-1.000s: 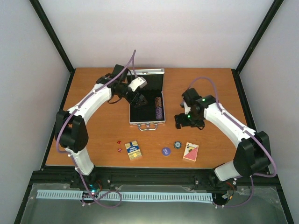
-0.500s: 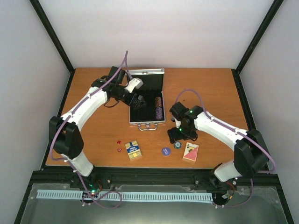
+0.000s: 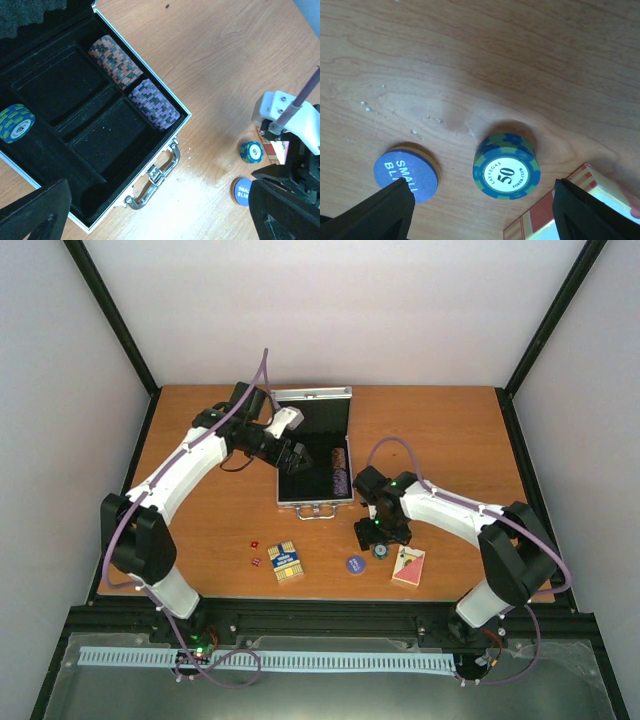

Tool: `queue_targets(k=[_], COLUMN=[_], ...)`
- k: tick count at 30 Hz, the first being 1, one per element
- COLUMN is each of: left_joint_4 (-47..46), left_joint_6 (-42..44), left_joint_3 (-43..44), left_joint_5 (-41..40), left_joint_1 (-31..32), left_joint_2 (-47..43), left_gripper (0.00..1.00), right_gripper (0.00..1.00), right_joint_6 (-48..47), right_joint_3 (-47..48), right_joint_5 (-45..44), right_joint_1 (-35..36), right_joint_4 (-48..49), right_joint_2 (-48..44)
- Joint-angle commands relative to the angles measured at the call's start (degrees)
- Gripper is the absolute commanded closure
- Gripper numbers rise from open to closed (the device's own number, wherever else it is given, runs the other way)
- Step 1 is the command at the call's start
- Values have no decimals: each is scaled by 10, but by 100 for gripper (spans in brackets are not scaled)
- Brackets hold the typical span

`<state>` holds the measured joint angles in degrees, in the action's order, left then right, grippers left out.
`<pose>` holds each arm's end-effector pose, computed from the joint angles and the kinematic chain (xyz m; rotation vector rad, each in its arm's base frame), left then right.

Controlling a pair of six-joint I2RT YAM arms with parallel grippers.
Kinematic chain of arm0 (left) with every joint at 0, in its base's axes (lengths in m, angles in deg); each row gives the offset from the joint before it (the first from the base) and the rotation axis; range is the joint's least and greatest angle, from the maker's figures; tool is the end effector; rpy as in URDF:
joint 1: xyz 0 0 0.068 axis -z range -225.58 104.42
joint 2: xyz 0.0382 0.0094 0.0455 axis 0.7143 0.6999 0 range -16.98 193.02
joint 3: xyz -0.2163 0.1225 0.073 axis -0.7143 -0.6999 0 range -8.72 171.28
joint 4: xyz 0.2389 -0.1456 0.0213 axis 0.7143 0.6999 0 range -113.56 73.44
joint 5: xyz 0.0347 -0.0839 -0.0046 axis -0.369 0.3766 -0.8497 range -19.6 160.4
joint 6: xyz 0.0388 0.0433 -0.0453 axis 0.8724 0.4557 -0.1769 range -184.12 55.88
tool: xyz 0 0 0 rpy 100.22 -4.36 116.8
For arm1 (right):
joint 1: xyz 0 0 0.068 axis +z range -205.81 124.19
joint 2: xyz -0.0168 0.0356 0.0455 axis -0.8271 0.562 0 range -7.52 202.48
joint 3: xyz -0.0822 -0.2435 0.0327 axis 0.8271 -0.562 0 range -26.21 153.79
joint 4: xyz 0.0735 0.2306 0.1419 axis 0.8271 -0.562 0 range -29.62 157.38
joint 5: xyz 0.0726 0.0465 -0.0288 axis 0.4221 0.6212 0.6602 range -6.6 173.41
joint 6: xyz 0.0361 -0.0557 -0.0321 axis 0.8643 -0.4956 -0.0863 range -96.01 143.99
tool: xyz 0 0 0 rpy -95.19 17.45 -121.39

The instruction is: Pack up texas hold em set

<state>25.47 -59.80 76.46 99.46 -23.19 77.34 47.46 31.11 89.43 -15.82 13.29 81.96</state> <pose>0.3379 -0.1717 0.2711 0.7783 2.4556 -0.7726 0.2128 0.1868 0.1380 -0.4556 3.1019 0.1944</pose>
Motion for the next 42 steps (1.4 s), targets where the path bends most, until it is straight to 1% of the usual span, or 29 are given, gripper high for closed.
queue_targets(k=[1, 2, 5, 15, 28, 34, 36, 37, 40, 42], left_joint_4=[12, 11, 8, 1, 3, 6, 5, 5, 7, 8], left_joint_6=[-8, -8, -10, -12, -9, -8, -9, -10, -10, -10], left_joint_3=[0, -1, -4, -21, -29, -27, -26, -26, -22, -18], left_joint_5=[16, 17, 23, 21, 10, 6, 6, 6, 7, 7], left_joint_1=[2, 2, 3, 3, 3, 3, 3, 3, 3, 3], left_joint_2=[-23, -24, -29, -40, -57, -52, -49, -48, -41, -37], left_gripper=[0, 0, 0, 0, 0, 0, 0, 0, 0, 0], right_gripper=[24, 26, 28, 29, 31, 40, 47, 48, 56, 64], right_joint_6=[28, 30, 31, 38, 28, 25, 23, 23, 20, 16], right_joint_3=[-16, -20, -30, -42, -49, -66, -73, -75, -77, -76], right_joint_5=[-16, -17, -11, -25, -37, -30, -30, -29, -25, -27], right_joint_1=[6, 6, 6, 6, 5, 6, 5, 5, 5, 5], right_joint_4=[25, 27, 35, 44, 64, 71, 74, 75, 77, 76], right_joint_2=[14, 18, 29, 42, 82, 84, 85, 86, 87, 88])
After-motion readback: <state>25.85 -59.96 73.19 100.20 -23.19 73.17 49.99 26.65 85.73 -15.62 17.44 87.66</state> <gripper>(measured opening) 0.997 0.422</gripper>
